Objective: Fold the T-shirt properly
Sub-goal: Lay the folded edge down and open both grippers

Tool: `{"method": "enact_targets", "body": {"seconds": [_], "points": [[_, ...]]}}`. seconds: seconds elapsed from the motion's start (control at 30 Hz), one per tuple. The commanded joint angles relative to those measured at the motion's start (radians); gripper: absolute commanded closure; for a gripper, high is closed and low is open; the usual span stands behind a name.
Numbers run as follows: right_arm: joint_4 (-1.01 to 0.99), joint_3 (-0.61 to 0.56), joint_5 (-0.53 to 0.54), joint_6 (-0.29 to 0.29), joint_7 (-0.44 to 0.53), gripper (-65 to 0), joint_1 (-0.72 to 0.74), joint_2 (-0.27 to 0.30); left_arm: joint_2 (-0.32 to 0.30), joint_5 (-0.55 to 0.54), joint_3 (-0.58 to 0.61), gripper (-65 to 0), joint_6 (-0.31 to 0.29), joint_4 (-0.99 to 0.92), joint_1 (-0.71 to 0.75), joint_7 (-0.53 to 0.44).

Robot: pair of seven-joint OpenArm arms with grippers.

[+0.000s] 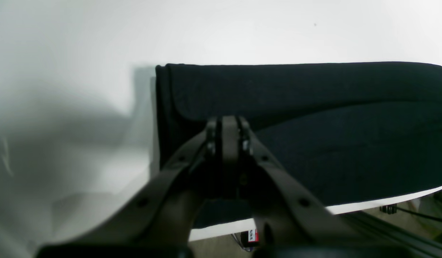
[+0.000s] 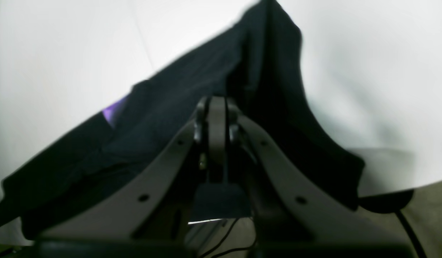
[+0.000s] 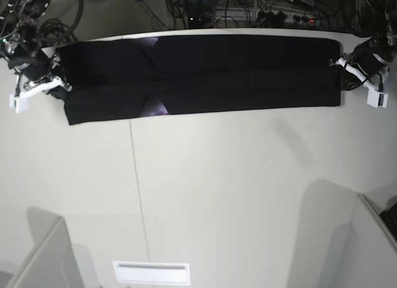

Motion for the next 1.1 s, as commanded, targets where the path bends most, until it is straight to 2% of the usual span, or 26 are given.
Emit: {"method": "enact_targets", "body": {"seconds": [0.0,0.23,0.87,1.0,1.07], "points": [[0.014,0.006,-0.012,0.007,0.019,0.0,0.002,0.010,-0.016,-0.016,-0.009,0.0,0.001,0.020,0.011,-0.015],[-0.021,-0.043,-0.039,0.007,-0.002,0.0,0.000,0.007,-0.016,-0.014,-0.009,0.0,0.001,0.022,0.034,-0.015],[-0.132,-0.046,-0.041,0.007,-0.002,0.0,-0.014,0.007,-0.014,-0.007,-0.011,0.0,0.006,0.009,0.083,-0.015],[-0.135,-0.038,-0.041,0.007,-0.007,0.0,-0.014,0.007,-0.008,-0.007,-0.075,0.0,0.006,0.009,0.086,-0.015],[-0.135,-0.038,-0.041,0.007,-0.007,0.0,-0.014,0.007,-0.006,-0.007,-0.106,-12.7,0.006,0.009,0.089,-0.015]]}}
